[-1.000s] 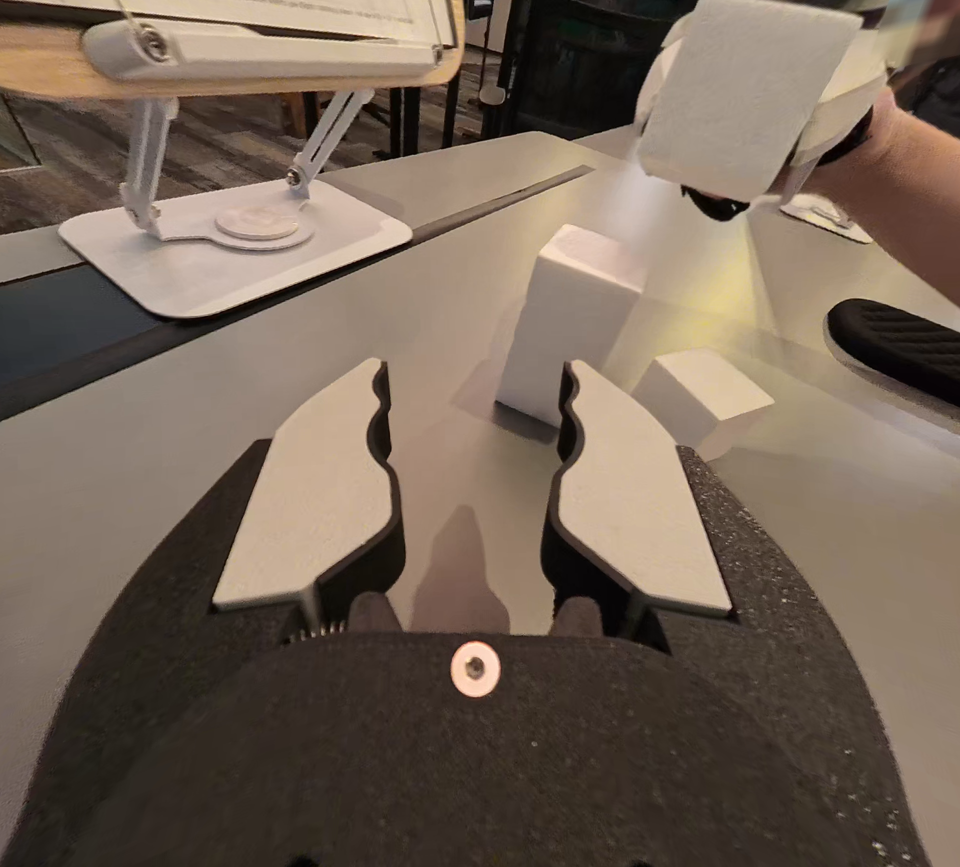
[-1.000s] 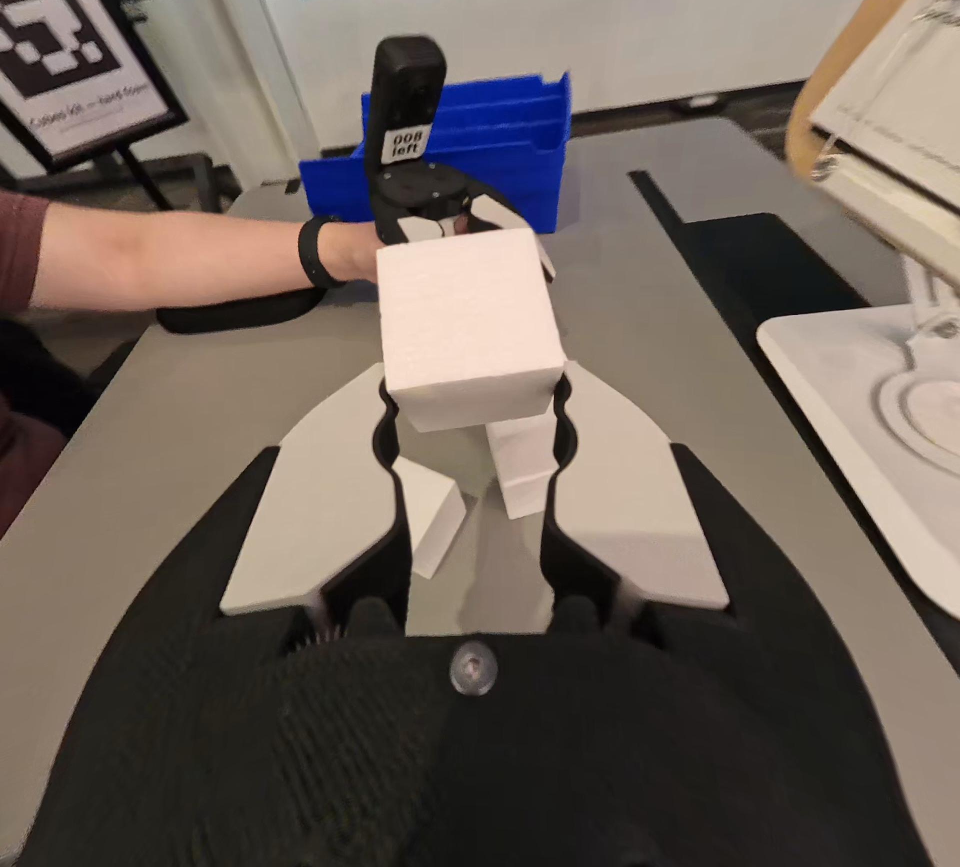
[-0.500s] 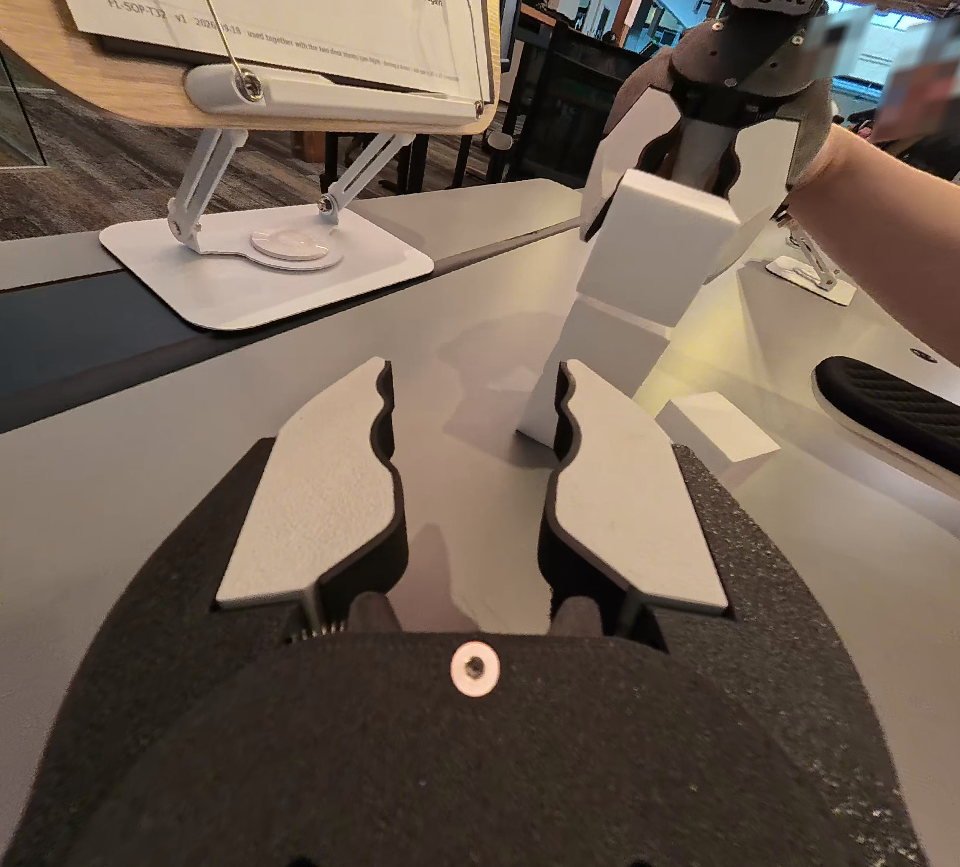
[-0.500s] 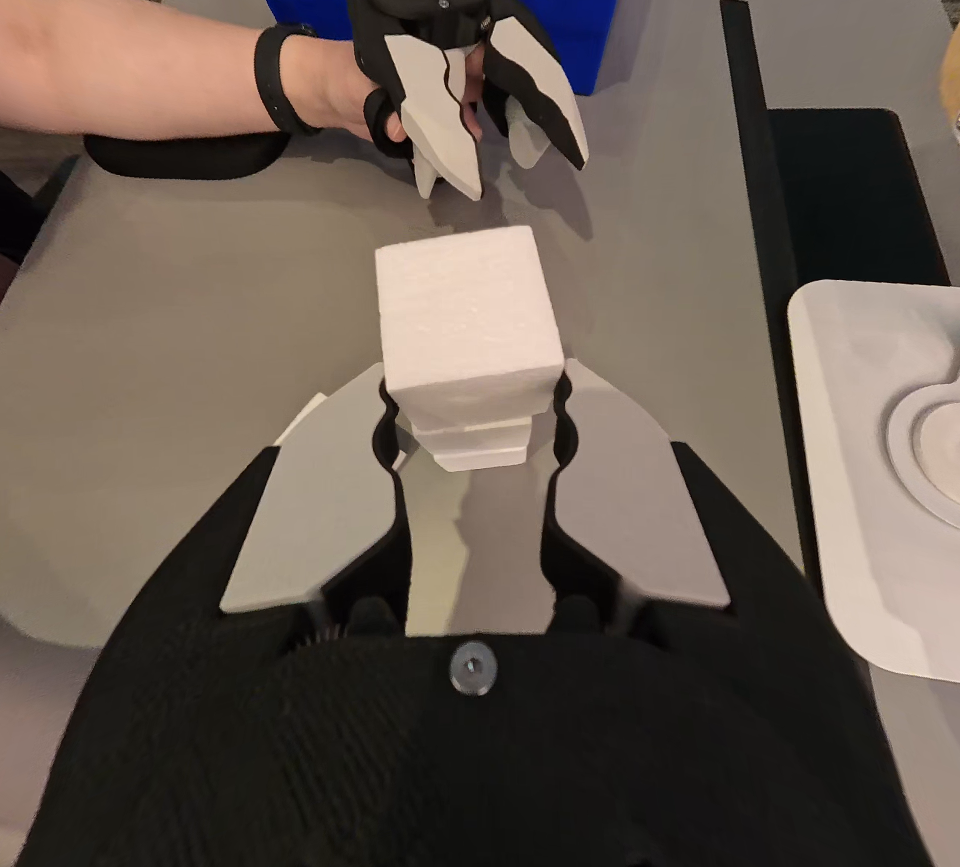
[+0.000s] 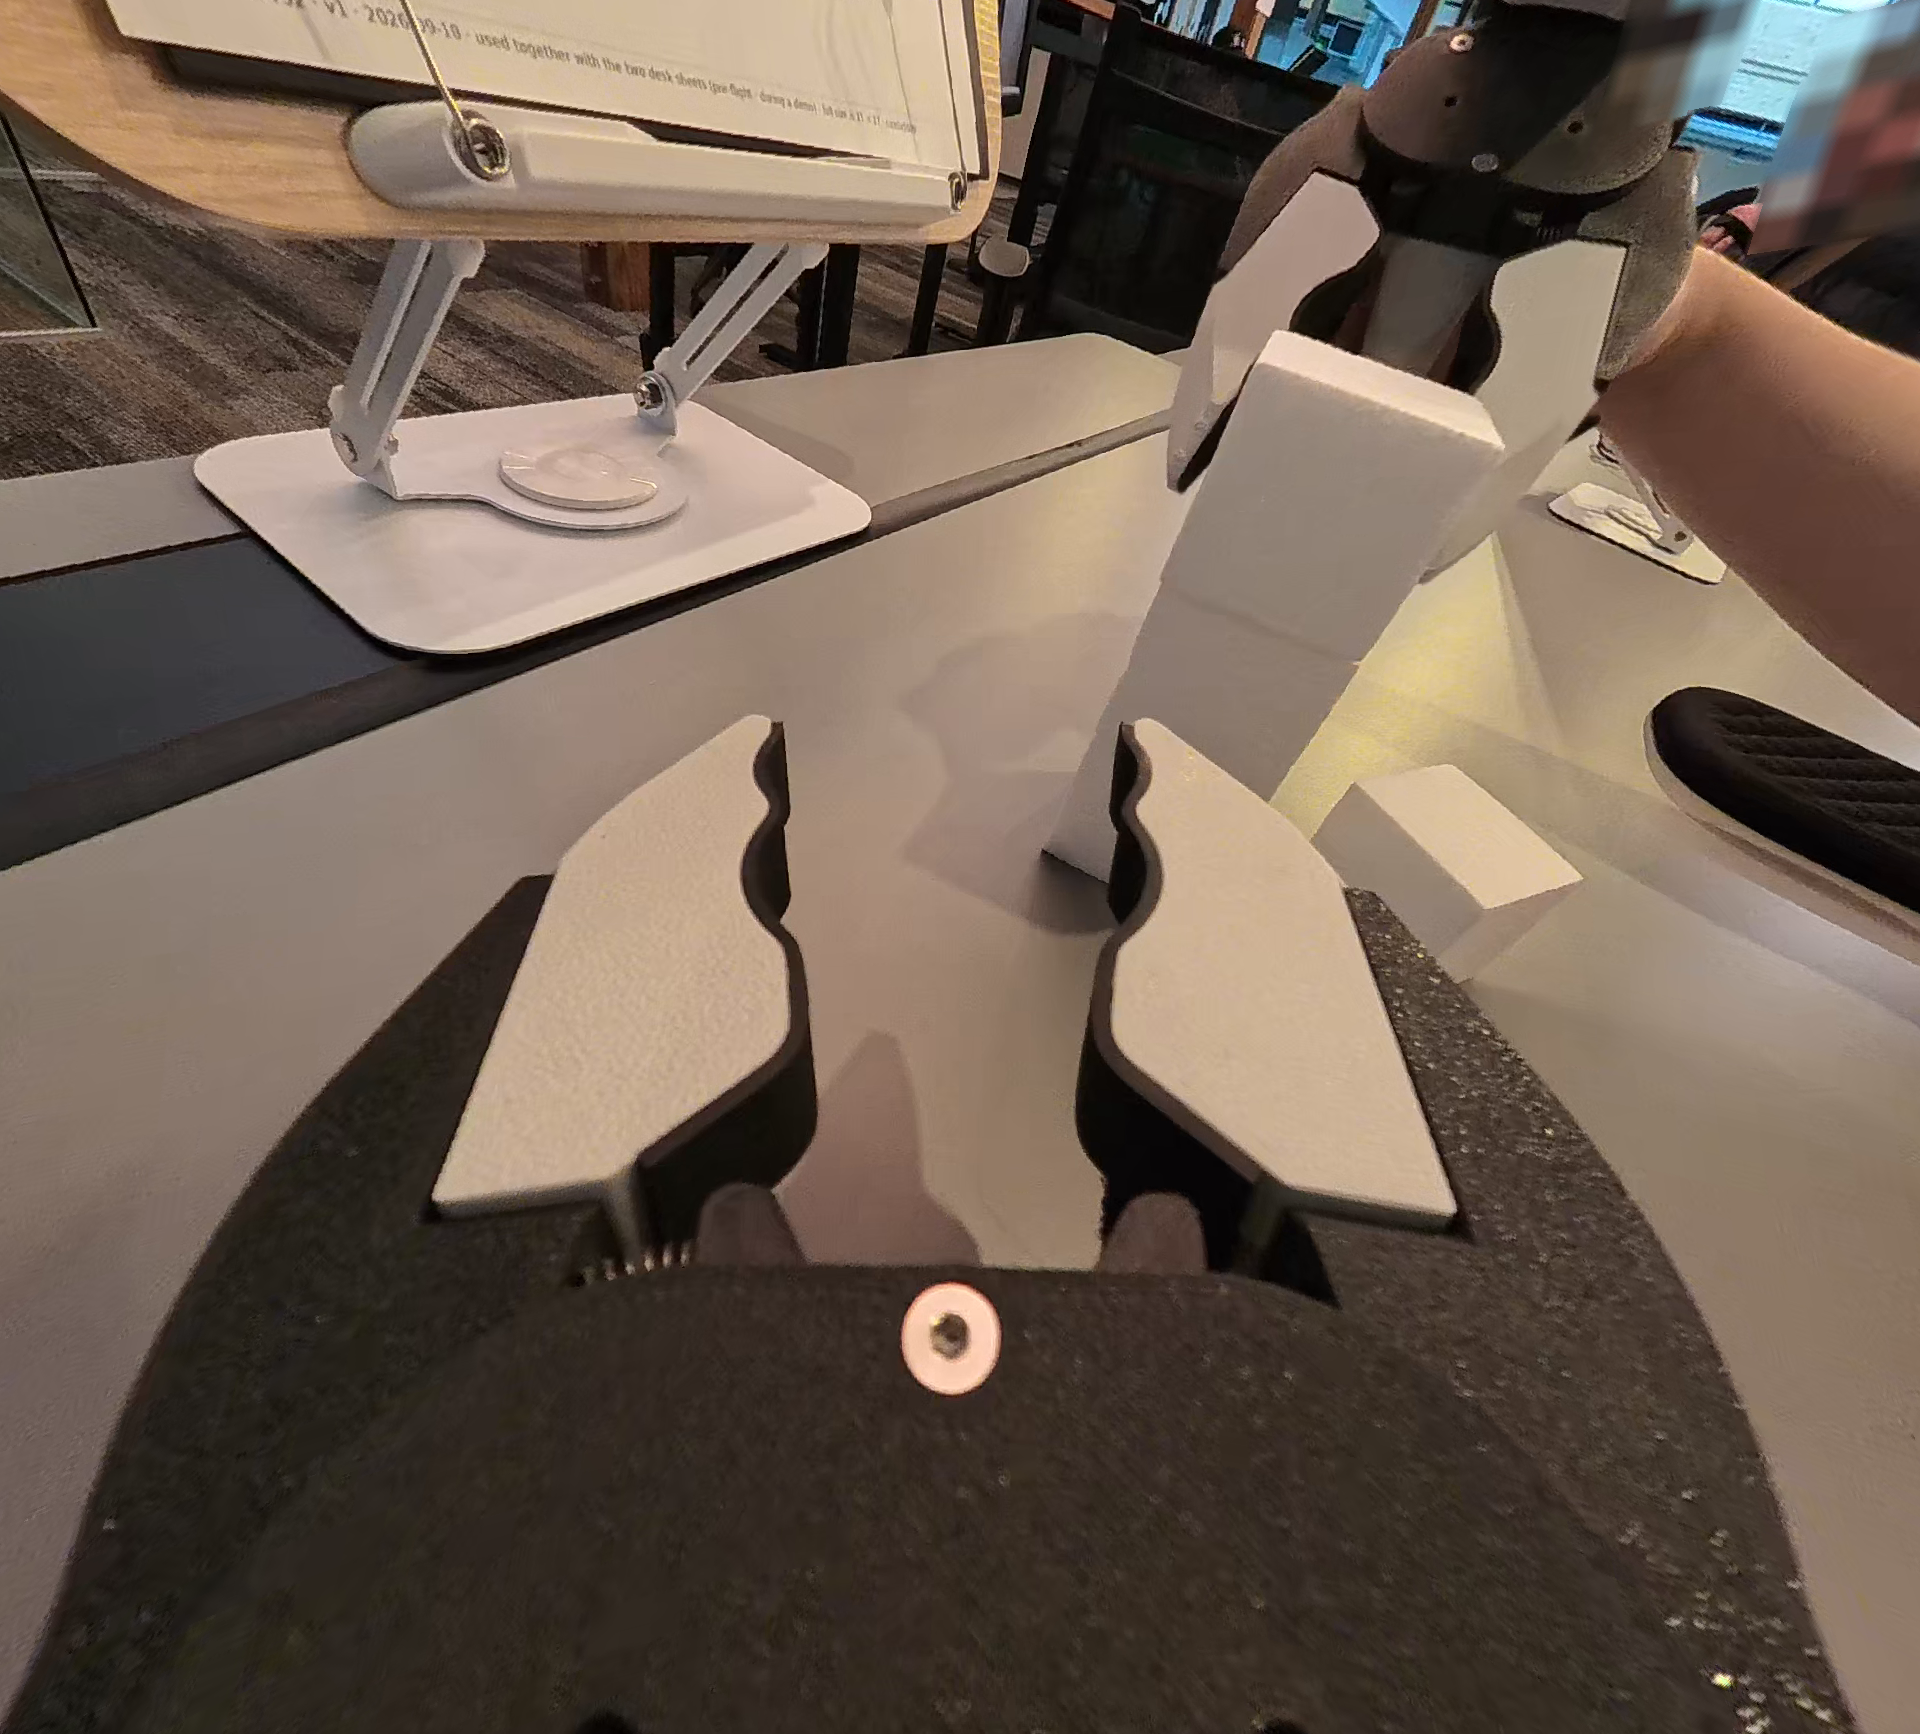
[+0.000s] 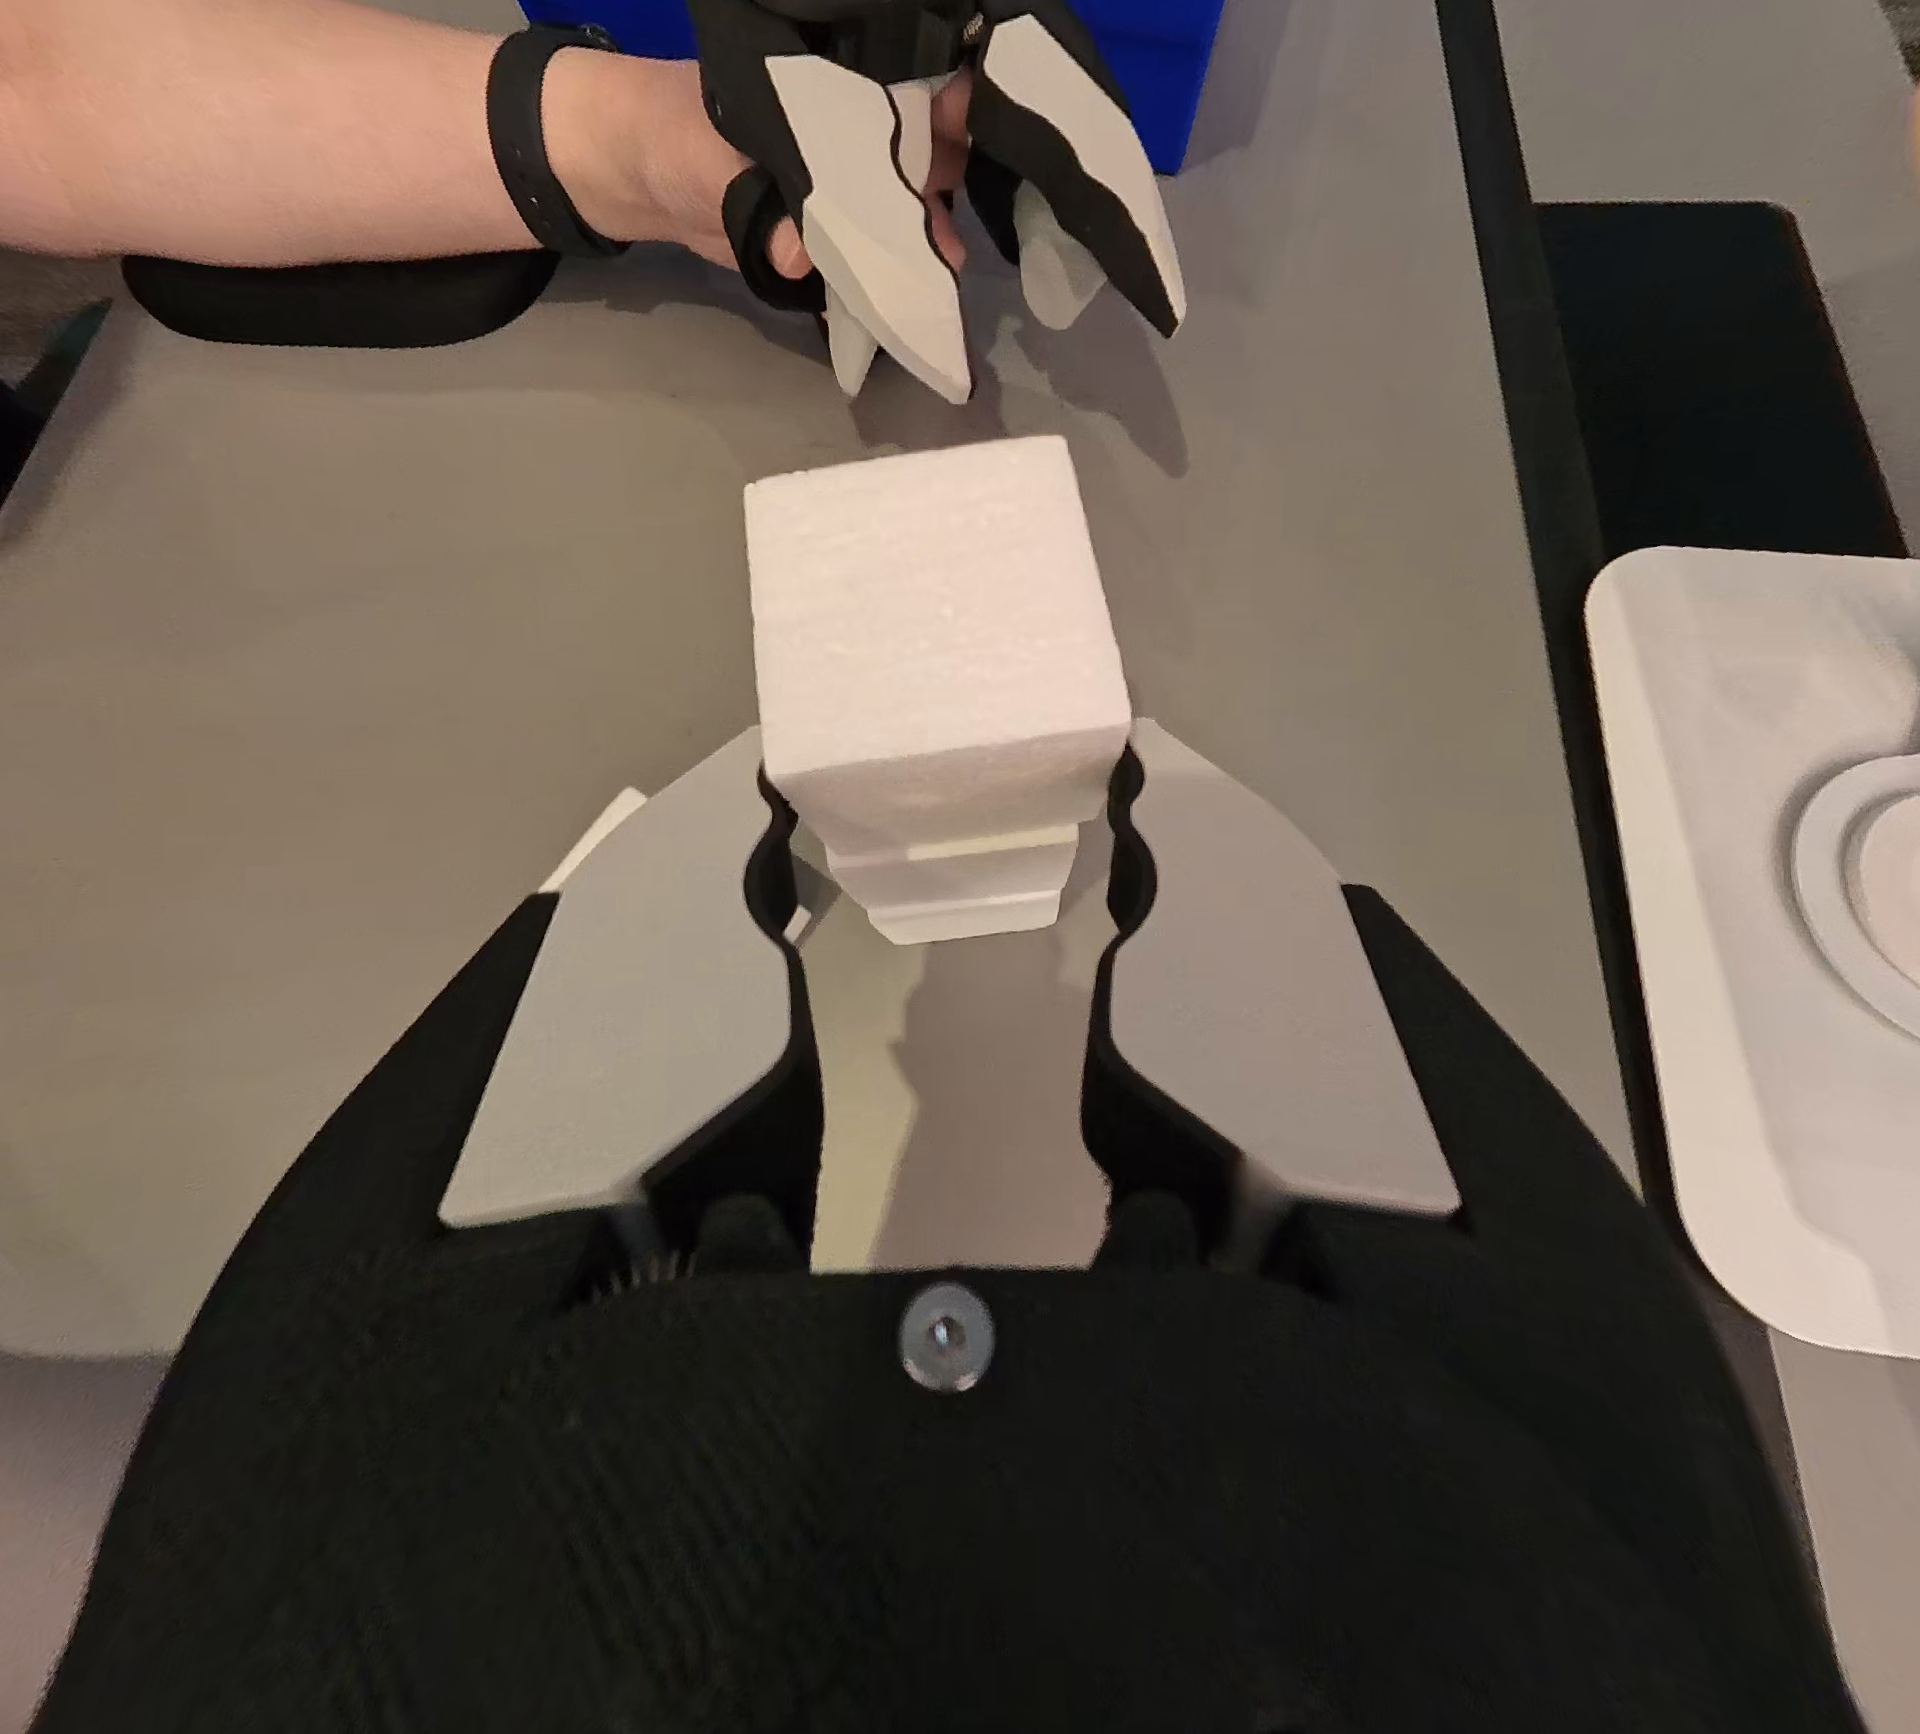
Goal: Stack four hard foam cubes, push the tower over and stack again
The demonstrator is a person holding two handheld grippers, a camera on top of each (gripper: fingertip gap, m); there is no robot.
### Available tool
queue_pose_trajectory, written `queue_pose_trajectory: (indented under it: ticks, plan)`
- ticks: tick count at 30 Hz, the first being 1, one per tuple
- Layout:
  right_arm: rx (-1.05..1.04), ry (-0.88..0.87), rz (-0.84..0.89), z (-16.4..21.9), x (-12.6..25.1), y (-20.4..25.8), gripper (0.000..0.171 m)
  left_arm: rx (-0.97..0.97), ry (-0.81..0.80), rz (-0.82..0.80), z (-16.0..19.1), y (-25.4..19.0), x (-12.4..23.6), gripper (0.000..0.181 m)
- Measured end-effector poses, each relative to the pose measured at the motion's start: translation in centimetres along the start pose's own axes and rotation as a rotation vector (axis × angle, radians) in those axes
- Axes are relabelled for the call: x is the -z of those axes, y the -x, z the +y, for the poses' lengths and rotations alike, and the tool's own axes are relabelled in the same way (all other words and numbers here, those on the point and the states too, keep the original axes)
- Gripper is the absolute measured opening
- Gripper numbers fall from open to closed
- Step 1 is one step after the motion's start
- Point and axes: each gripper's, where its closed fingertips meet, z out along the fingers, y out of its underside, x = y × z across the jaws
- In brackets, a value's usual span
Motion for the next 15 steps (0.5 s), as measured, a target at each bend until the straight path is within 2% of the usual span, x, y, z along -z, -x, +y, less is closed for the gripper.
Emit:
queue_pose_trajectory:
  ticks: [8, 13, 15]
  plan:
    - [0.014, -0.021, 0.042, -0.2, 0.2, 0.2, 0.059, -0.002, -0.003, 0.006, -0.1, -0.2, 0.0, 0.059]
    - [-0.033, 0.032, 0.055, 1.5, -0.5, 0.0, 0.059, 0.002, 0.008, 0.014, 0.2, -0.3, -0.2, 0.06]
    - [-0.026, 0.022, 0.089, 1.5, -0.8, -0.2, 0.072, -0.015, 0.005, 0.009, 0.1, -0.3, -0.2, 0.06]
